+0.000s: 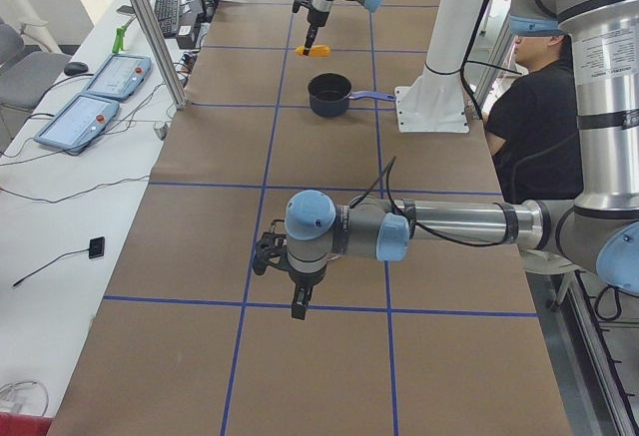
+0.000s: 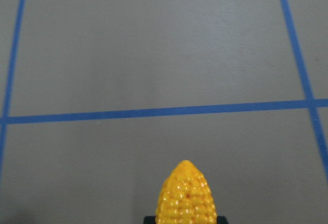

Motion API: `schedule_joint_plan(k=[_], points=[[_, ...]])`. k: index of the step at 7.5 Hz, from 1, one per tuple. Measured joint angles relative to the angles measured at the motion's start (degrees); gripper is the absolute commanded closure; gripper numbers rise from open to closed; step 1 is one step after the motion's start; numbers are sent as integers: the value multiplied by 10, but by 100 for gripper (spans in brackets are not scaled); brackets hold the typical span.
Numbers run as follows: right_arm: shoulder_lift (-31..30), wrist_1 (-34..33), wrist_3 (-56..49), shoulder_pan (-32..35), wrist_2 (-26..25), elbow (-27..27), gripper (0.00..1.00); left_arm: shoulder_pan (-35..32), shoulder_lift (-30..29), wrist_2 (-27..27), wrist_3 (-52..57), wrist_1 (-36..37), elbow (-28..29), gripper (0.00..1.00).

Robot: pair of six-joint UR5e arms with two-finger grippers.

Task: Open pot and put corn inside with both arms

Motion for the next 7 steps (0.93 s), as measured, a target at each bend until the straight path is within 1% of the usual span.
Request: schedule_joint_plan(k=[1,2,3,4,6,7], points=[[40,-8,37,-29,-27,-25,42,0,0,0,0,0,0,2],[63,-10,66,-59,-59,-43,15,0,0,0,0,0,0,2],[74,-11,92,-84,-88,-52,5,0,0,0,0,0,0,2],[78,-12,110,-102,-111,-59,1,0,0,-1,0,0,0,2],[81,-11,119,-112,-127,-65,0,1,0,0,0,0,0,2],[82,-11,111,-103,-126,-65,0,1,0,0,0,0,0,2]])
